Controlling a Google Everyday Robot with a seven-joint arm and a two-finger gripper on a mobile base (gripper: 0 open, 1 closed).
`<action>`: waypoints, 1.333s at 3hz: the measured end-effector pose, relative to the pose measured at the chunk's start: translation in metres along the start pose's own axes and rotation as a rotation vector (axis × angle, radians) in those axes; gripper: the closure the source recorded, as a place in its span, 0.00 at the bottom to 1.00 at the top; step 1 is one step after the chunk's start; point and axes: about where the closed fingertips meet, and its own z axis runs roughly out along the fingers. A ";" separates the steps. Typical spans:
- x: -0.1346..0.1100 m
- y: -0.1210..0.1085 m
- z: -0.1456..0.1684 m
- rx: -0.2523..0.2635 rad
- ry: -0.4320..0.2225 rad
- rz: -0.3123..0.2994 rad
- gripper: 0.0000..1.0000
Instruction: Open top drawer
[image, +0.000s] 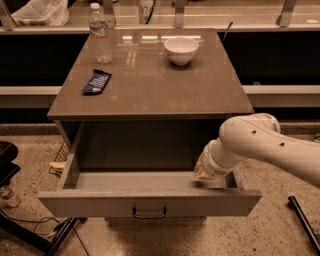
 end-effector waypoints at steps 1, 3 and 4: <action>0.022 0.053 -0.012 -0.010 0.038 0.056 1.00; 0.037 0.100 -0.018 -0.033 0.050 0.119 1.00; 0.051 0.139 -0.025 -0.059 0.059 0.173 1.00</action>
Offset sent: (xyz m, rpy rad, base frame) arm -0.2361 -0.0637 -0.0322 -0.0291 0.1796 -0.2569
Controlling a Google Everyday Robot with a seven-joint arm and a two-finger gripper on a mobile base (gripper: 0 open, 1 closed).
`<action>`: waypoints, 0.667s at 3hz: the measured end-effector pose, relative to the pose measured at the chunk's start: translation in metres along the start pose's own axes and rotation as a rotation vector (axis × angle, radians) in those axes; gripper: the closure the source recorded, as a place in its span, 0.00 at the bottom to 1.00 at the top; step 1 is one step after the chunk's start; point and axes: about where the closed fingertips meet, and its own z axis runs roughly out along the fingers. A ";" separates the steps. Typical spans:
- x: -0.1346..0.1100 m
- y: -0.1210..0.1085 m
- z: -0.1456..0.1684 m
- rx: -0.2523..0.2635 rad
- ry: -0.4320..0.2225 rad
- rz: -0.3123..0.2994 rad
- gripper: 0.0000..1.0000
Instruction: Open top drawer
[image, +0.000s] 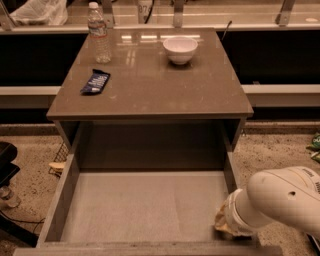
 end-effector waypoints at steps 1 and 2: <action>-0.001 -0.001 0.000 0.000 0.000 0.000 0.82; -0.001 -0.001 0.000 0.001 0.001 -0.001 0.59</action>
Offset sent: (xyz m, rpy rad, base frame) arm 0.0013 0.0007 0.0002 0.0000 -0.0001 0.0001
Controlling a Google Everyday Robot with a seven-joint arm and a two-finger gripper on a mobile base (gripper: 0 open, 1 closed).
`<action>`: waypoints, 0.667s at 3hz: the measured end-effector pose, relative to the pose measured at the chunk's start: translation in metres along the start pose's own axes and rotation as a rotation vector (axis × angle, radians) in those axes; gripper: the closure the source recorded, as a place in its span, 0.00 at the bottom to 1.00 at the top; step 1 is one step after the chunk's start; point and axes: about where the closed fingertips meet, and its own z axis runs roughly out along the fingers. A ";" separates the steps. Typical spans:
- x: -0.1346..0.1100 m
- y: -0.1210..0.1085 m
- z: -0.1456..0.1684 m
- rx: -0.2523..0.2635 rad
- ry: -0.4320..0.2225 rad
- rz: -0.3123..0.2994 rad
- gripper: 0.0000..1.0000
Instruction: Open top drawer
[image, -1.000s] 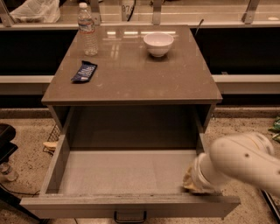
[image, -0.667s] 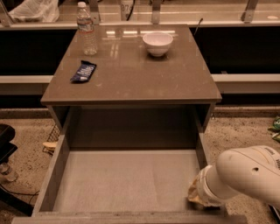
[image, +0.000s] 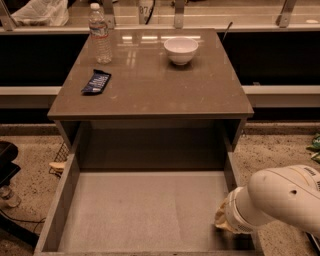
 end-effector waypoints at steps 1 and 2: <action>0.000 0.000 -0.001 0.001 0.001 -0.002 0.36; 0.000 0.000 -0.001 0.003 0.003 -0.003 0.13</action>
Offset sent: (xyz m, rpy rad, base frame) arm -0.0003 0.0001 0.0007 -0.0019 -0.0012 0.0011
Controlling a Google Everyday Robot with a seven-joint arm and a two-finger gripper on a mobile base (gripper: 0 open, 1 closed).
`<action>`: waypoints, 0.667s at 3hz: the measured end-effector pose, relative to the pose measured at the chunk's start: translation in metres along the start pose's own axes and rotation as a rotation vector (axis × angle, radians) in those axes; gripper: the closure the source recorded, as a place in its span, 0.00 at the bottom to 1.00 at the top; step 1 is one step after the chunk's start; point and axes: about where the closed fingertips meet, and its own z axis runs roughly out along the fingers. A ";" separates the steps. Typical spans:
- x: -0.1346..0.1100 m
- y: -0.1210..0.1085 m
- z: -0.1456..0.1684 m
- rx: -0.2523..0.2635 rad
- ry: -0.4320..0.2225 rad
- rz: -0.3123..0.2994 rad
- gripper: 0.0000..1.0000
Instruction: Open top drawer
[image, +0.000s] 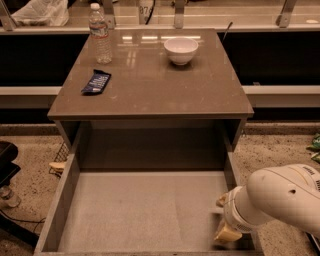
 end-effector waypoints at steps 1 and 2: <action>0.000 0.000 -0.001 0.001 0.001 -0.001 0.00; 0.000 0.000 -0.001 0.001 0.002 -0.002 0.00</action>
Offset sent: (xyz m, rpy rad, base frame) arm -0.0003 0.0000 0.0006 -0.0018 -0.0011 0.0008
